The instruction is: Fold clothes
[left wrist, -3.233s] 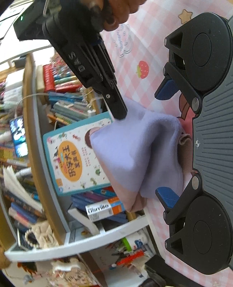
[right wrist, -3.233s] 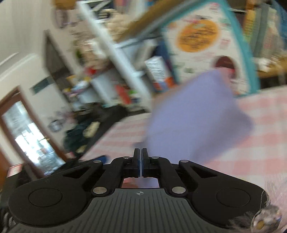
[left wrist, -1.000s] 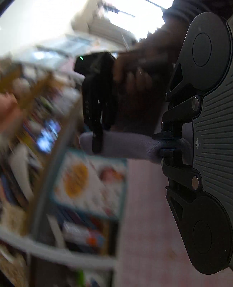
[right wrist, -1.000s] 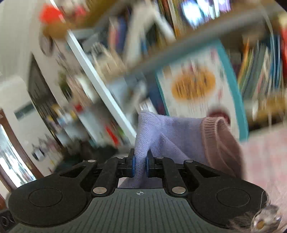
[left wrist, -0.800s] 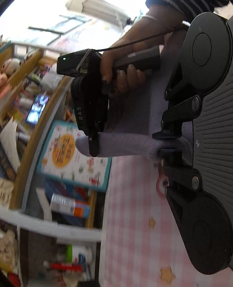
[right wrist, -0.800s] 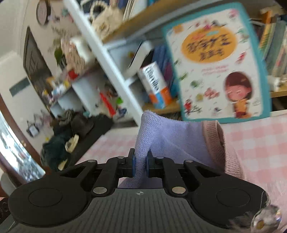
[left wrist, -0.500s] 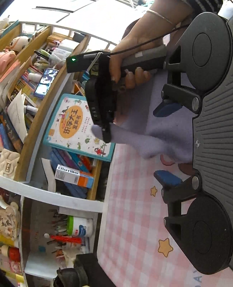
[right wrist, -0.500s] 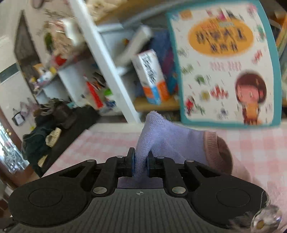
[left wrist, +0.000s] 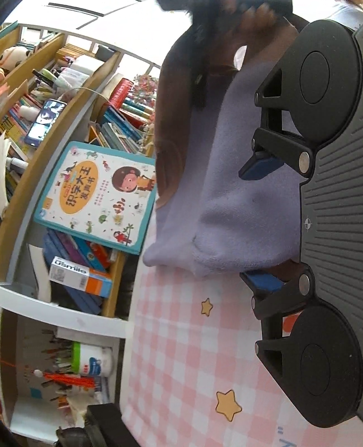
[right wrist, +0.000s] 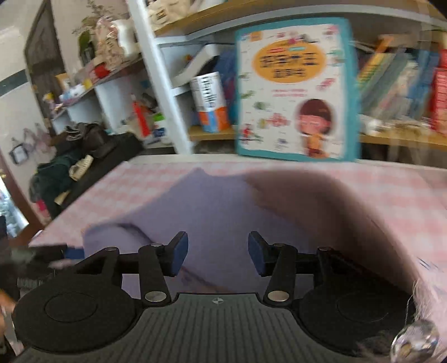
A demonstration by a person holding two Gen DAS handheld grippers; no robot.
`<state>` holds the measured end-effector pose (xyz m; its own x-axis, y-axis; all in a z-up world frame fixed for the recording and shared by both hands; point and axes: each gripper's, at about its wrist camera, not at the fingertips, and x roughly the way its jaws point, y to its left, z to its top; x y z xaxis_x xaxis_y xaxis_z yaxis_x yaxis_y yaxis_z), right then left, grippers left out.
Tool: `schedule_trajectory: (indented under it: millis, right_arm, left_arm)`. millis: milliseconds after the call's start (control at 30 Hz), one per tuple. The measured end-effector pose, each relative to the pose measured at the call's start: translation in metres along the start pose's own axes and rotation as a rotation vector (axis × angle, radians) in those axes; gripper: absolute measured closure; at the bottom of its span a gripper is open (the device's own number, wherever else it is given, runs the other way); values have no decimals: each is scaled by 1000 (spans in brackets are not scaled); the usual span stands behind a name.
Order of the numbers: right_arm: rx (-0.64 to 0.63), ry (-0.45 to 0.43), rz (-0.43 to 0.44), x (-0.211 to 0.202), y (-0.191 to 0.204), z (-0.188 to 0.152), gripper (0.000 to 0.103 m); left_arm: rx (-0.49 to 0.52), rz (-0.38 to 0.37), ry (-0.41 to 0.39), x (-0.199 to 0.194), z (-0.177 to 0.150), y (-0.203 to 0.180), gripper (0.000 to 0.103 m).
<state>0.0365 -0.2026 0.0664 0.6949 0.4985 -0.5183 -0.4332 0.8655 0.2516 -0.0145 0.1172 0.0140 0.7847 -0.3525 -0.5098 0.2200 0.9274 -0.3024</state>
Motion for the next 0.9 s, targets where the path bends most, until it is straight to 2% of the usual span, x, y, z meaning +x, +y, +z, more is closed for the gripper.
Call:
schedule_trajectory:
  millis: [167,333,467,533,600,667,800,900]
  right_arm:
    - [-6,-40,-165,-38,-11,-34,58]
    - [-26,-99,-291,-69,-11,-54,58]
    - [-37,-155,-398,-88,-23,-54,58]
    - [-33,-163,-452,-93,-33,-51,58]
    - [-39,-157,-498,-90,-44,-48,58]
    - [-35,-145,-537,-83,-58,-46,58]
    - [5,-89,-606,-60,-96,-43,58]
    - [40,-57,-605,-44,-120,-45,58]
  left_arm:
    - [-32,-8,30,7,0,5,34]
    - [-68,-46,46,7,1,7,36]
    - [-87,-64,56,7,2,8,59]
    - [-97,-71,55,6,4,10,66]
    - [-116,-77,46,4,5,13,79]
    - [-136,-79,31,0,6,16,97]
    - [-160,-73,-1,-11,11,21,97]
    - [-131,-59,-17,-19,15,18,97]
